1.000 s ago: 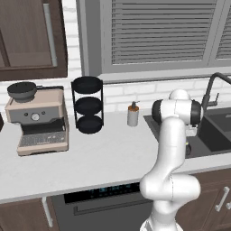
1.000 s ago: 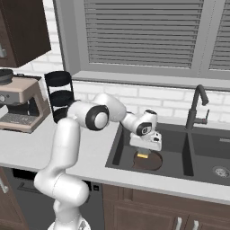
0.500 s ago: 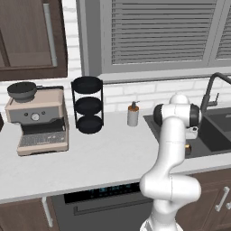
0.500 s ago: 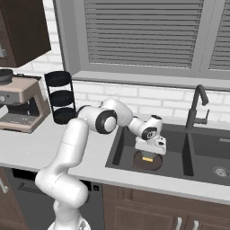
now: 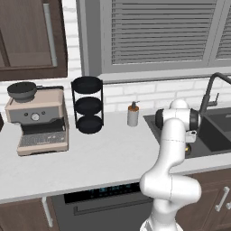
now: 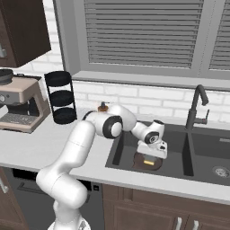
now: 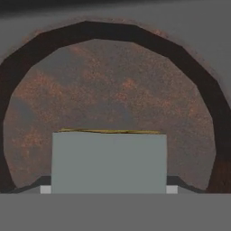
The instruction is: Pick the pan and sponge and place them into the sink. Then turn on the water.
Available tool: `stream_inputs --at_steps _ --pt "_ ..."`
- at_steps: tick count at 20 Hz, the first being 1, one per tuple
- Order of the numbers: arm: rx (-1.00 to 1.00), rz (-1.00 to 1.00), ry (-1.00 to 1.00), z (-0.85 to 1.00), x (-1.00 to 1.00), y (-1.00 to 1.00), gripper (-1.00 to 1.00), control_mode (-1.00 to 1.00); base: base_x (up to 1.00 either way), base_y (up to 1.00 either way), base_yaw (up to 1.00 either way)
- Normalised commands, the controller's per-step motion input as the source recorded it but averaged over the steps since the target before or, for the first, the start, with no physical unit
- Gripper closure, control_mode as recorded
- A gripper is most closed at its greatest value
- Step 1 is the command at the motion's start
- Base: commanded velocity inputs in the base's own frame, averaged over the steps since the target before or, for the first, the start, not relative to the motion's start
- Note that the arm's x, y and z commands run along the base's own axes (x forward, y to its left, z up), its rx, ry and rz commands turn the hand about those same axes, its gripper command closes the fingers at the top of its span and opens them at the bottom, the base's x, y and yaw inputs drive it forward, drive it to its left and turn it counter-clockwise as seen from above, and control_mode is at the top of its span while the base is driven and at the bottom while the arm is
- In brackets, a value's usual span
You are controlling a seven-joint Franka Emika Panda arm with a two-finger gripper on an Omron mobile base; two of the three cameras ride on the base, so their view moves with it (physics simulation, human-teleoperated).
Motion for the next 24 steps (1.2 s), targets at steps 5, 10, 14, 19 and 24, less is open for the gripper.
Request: stream_inputs --at_steps 5,10,14,19,24 --pt "0.00 0.00 0.00 -0.26 0.00 0.00 1.00 -1.00 0.00 0.00 0.00" --pt "0.00 0.00 0.00 0.00 0.01 0.00 1.00 -1.00 0.00 0.00 0.00" --pt "0.00 0.00 0.00 0.00 0.00 0.00 1.00 -1.00 0.00 0.00 0.00" --pt "0.00 0.00 0.00 0.00 0.01 0.00 -1.00 -1.00 0.00 0.00 0.00" --pt "0.00 0.00 0.00 0.00 0.00 0.00 -1.00 -1.00 0.00 0.00 0.00"
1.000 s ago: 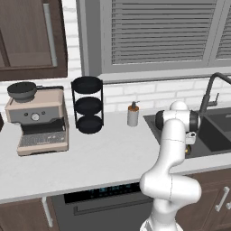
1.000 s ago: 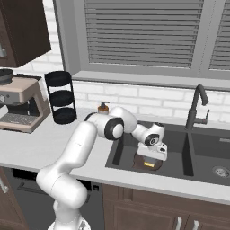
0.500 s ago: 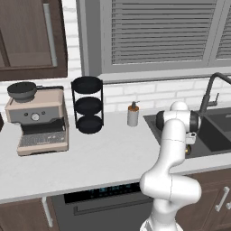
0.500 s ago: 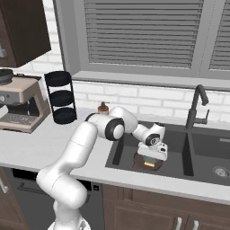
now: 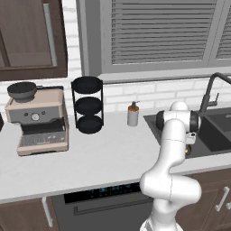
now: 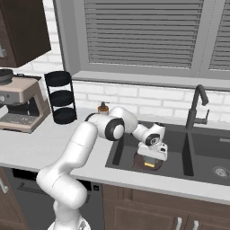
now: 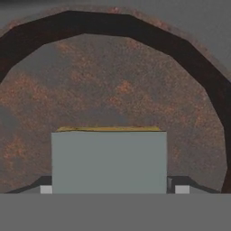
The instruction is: Pick the pan and sponge and place them into the sink. Then turn on the water.
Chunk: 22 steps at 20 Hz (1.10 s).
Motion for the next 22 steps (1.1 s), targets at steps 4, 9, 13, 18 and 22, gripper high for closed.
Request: stream_inputs --at_steps 4,9,13,18,22 --pt "0.00 0.00 0.00 0.00 0.00 0.00 -1.00 -1.00 0.00 0.00 0.00" --pt "0.00 0.00 0.00 0.06 0.00 0.00 -1.00 -1.00 0.00 0.00 0.00" --pt "0.00 0.00 0.06 0.51 0.00 0.00 -1.00 -1.00 0.00 0.00 0.00" --pt "0.00 0.00 0.09 0.77 -0.05 0.07 -1.00 -1.00 0.00 0.00 0.00" --pt "0.00 0.00 -0.02 0.69 -0.24 0.52 -1.00 -1.00 0.00 0.00 0.00"
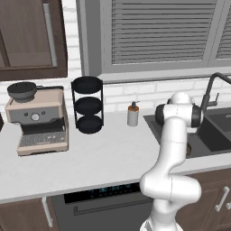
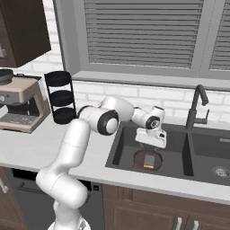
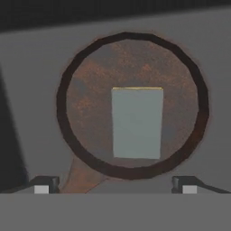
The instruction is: Pick the pan and sponge and place them into the sink. Then turn on the water.
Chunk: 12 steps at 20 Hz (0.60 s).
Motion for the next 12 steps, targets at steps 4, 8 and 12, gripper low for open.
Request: stream_inputs --at_steps 4,8,12 --pt "0.00 0.00 -0.03 0.61 -0.15 0.65 -1.00 -1.00 0.00 0.00 0.00" --pt "0.00 0.00 -0.07 0.58 -0.16 0.69 -1.00 -1.00 0.00 0.00 0.00" --pt "0.00 0.00 -0.05 0.65 -0.13 0.46 -1.00 -1.00 0.00 0.00 0.00"
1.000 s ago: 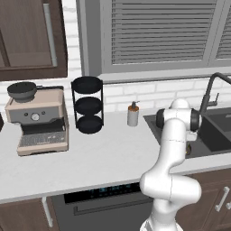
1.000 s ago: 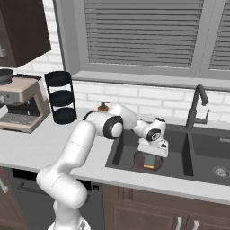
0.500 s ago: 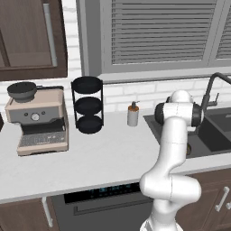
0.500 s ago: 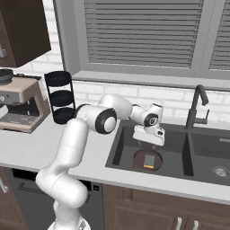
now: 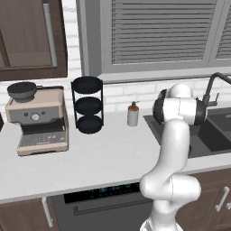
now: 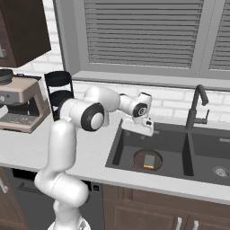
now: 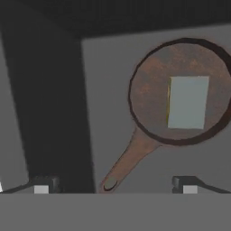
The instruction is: Pick the pan and sponge and place them into the sink. Then turn on the water.
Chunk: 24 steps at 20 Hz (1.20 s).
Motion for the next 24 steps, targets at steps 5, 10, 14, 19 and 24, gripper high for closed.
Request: stream_inputs --at_steps 5,10,14,19,24 --pt "0.00 0.07 -0.16 0.35 -0.07 0.54 -1.00 -1.00 0.00 0.00 0.00" --pt "0.00 0.11 -0.27 0.28 -0.49 0.63 -1.00 -1.00 0.00 0.00 0.00" --pt "0.00 0.02 -0.13 0.51 -0.80 0.84 -1.00 -1.00 0.00 0.00 0.00" --pt "-0.01 0.00 0.00 0.63 -0.81 0.94 -1.00 -1.00 0.00 0.00 0.00" --pt "-0.01 0.00 0.00 0.55 -0.82 0.96 -1.00 -1.00 0.00 0.00 0.00"
